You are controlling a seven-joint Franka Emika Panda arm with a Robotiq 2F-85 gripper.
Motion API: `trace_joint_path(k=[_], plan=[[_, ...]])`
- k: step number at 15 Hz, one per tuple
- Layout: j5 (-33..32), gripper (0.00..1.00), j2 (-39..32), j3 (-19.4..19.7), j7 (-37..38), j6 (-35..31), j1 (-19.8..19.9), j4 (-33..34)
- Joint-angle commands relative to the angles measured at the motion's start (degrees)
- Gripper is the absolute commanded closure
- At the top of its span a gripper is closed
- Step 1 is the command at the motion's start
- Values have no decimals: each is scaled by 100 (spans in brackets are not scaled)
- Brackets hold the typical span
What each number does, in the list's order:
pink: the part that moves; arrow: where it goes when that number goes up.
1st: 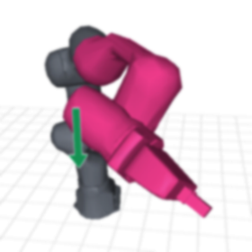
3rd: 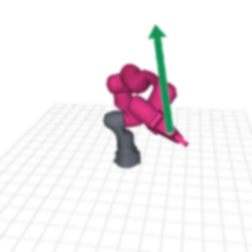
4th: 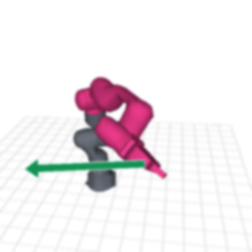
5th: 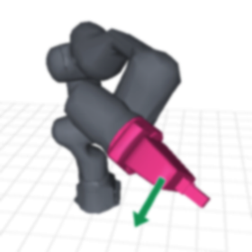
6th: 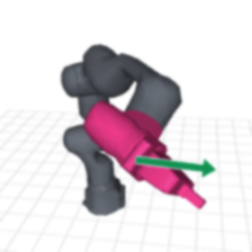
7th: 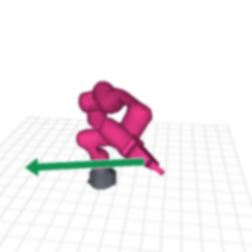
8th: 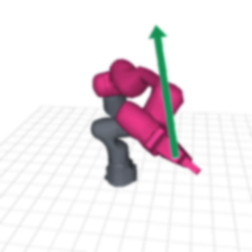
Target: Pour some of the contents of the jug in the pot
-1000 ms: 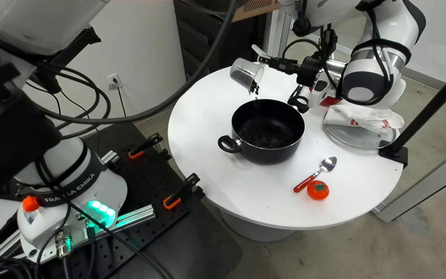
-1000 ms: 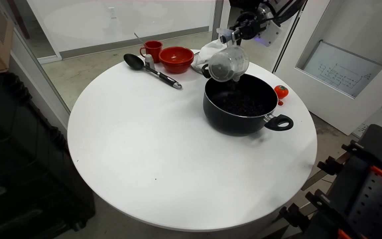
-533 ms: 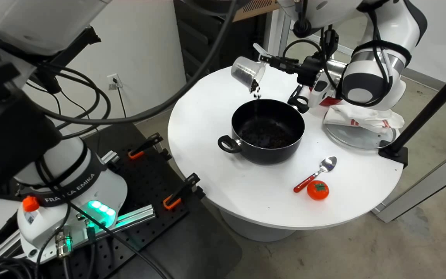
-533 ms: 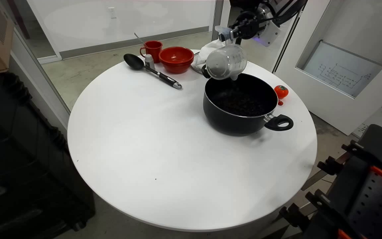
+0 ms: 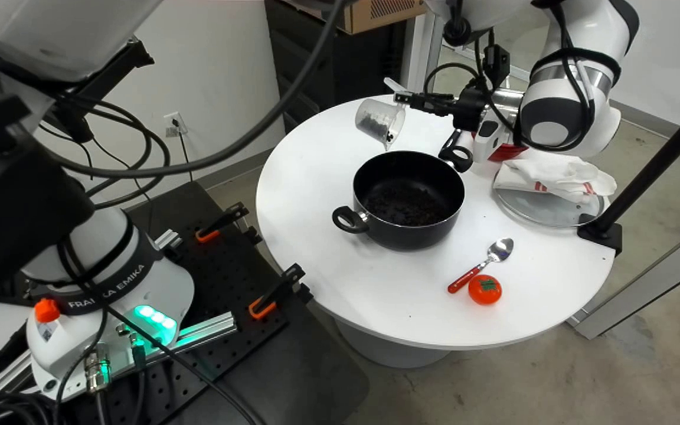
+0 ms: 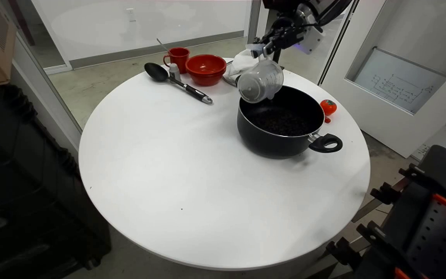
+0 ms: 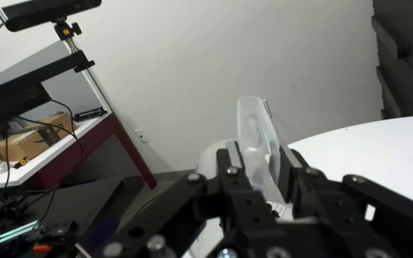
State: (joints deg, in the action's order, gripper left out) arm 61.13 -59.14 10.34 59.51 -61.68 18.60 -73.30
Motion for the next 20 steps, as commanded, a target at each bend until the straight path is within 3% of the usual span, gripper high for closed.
trace_joint_path(k=[1, 9, 15, 20], plan=[[-456, 93, 324, 207, -372, -518, -333, -222], [-1592, 93, 1004, 254, -997, -2042, -999, -950], [-2528, 93, 1981, 90, -1489, -3224, -1612, -2000], [-2940, 93, 2805, -211, -1793, -4329, -1906, -3029]])
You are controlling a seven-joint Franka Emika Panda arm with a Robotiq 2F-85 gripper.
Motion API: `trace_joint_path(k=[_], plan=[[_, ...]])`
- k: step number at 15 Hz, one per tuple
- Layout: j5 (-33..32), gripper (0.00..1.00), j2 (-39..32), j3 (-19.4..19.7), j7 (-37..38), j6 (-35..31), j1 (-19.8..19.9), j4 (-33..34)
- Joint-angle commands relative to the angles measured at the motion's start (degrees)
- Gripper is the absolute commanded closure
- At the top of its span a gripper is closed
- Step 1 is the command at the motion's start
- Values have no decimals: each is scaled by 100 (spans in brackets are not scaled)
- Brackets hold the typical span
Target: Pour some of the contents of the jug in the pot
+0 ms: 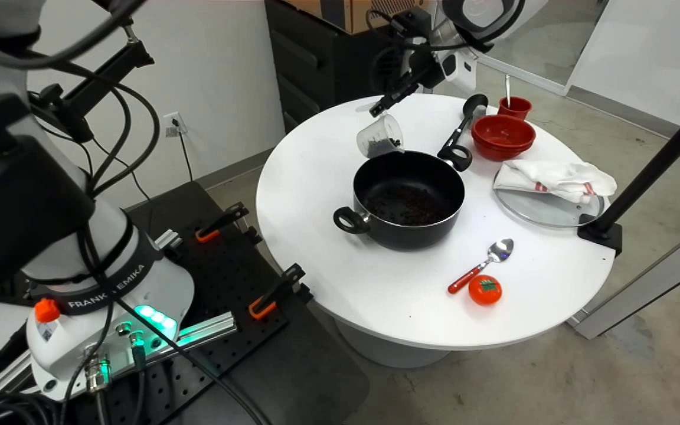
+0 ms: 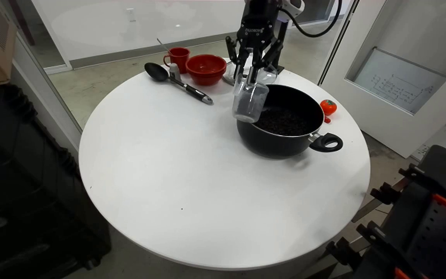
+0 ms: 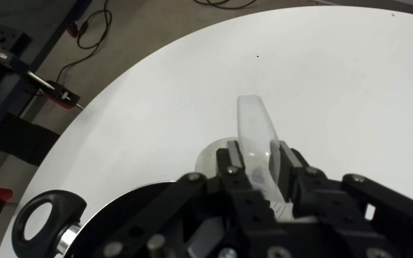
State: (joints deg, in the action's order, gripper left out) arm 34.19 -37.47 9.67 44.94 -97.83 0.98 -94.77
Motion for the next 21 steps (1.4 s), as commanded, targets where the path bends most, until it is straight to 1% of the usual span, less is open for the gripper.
trace_joint_path(k=[1, 3, 8, 12, 14, 16, 19, 21], plan=[[-280, 93, 807, -214, -420, -963, -190, -1113], [-259, 93, 1209, -379, -640, -1504, -280, -1604], [20, 93, 2323, -897, -1265, -2714, -466, -2722], [-217, 93, 2986, -1290, -1629, -3789, -788, -3644], [-303, 93, 3084, -1494, -1853, -4523, -957, -4164], [-303, 93, 3013, -1711, -2160, -5362, -1103, -4665], [-223, 93, 2758, -2018, -2703, -6627, -1237, -5224], [-243, 93, 2574, -2211, -3002, -7435, -1257, -5461]])
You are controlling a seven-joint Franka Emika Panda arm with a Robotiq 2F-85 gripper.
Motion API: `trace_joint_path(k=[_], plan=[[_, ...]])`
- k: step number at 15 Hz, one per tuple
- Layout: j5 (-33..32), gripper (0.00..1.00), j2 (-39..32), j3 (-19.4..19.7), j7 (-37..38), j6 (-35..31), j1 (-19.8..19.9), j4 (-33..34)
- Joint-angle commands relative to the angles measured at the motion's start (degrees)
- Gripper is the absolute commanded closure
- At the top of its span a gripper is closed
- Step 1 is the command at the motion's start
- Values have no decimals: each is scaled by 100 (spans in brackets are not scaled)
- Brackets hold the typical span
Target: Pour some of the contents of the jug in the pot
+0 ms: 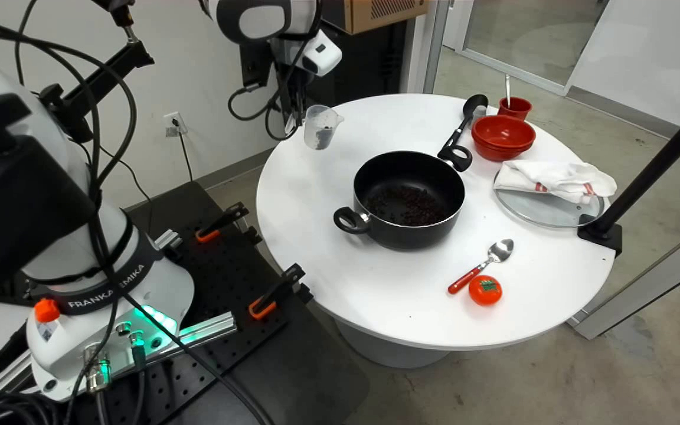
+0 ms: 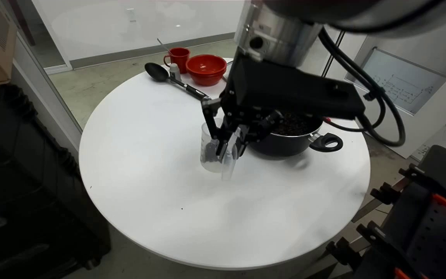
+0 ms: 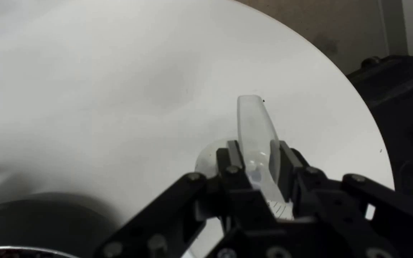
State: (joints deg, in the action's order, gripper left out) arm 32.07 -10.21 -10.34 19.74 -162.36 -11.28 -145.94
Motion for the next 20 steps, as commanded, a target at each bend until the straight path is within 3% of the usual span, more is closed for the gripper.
trace_joint_path(k=[1, 4, 8, 10, 11, 15, 20], plan=[[-53, 93, -248, -316, -621, -1367, -3, -422], [9, 93, -546, -560, -1030, -2333, 77, -502], [-151, 93, -937, -637, -1168, -3045, 171, -507], [-168, 93, -1122, -523, -1264, -3202, 135, -500], [-615, 93, -1189, -250, -896, -3254, -17, -545], [-1039, 93, -1530, 252, -915, -3431, -202, -515], [-1173, 93, -1730, 505, -884, -3516, -321, -483]])
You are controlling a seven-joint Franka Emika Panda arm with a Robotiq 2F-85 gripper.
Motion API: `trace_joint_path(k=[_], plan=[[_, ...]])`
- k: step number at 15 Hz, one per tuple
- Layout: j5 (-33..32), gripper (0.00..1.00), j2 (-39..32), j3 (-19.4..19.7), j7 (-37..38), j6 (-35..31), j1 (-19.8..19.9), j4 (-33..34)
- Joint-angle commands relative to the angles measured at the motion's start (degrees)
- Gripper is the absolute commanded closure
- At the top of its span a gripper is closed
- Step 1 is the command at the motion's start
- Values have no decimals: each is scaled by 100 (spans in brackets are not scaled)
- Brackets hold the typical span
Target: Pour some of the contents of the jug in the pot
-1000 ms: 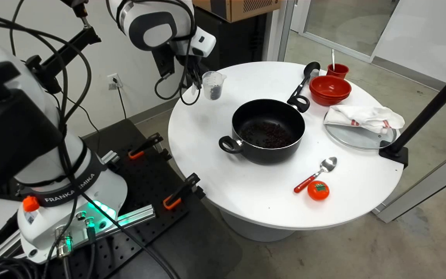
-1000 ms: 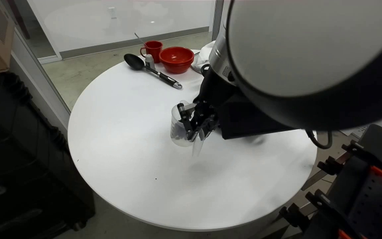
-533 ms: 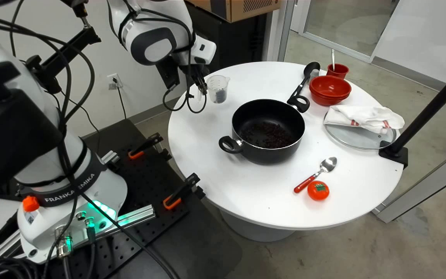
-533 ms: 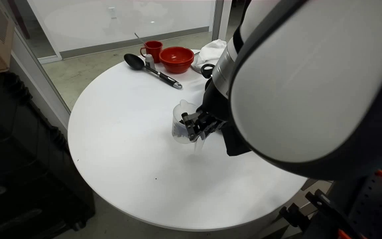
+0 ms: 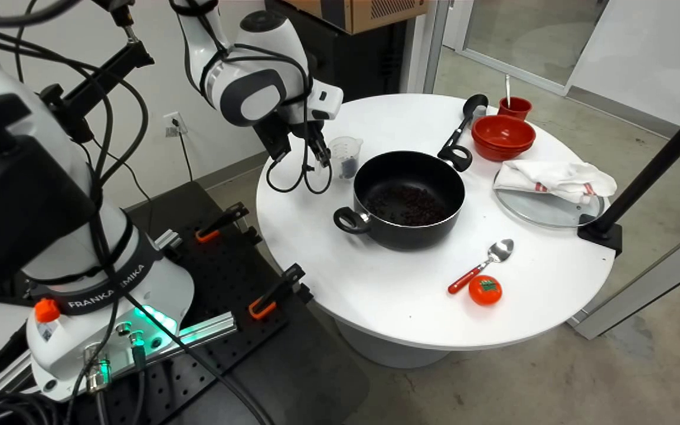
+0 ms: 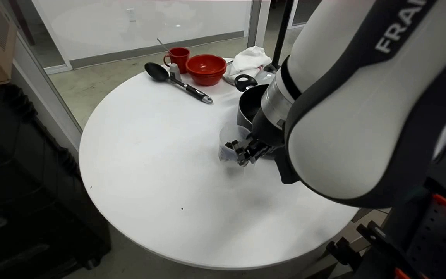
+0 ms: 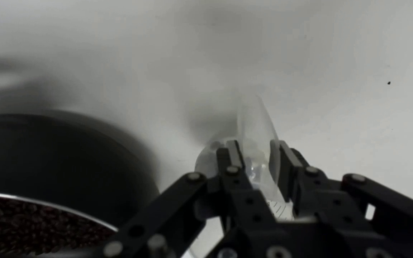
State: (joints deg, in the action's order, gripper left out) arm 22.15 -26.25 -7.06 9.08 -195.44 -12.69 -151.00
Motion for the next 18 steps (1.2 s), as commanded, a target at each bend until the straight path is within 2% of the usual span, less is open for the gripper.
trace_joint_path(k=[1, 6, 9, 10, 11, 12, 14, 15, 16, 18], plan=[[-170, 93, -140, 213, 185, -189, -217, 24], [-72, 93, -170, 448, 182, -48, -457, 48], [66, 93, -215, 829, 136, 115, -811, 76], [121, 63, -225, 999, 122, 223, -975, 89], [124, 51, -245, 1094, 136, 259, -1060, 96], [125, 46, -265, 1203, 146, 315, -1163, 107], [109, 42, -286, 1386, 201, 451, -1338, 117], [90, 34, -288, 1459, 238, 504, -1411, 115], [76, 20, -274, 1517, 271, 565, -1475, 112], [34, 10, -179, 1554, 359, 747, -1511, 104]])
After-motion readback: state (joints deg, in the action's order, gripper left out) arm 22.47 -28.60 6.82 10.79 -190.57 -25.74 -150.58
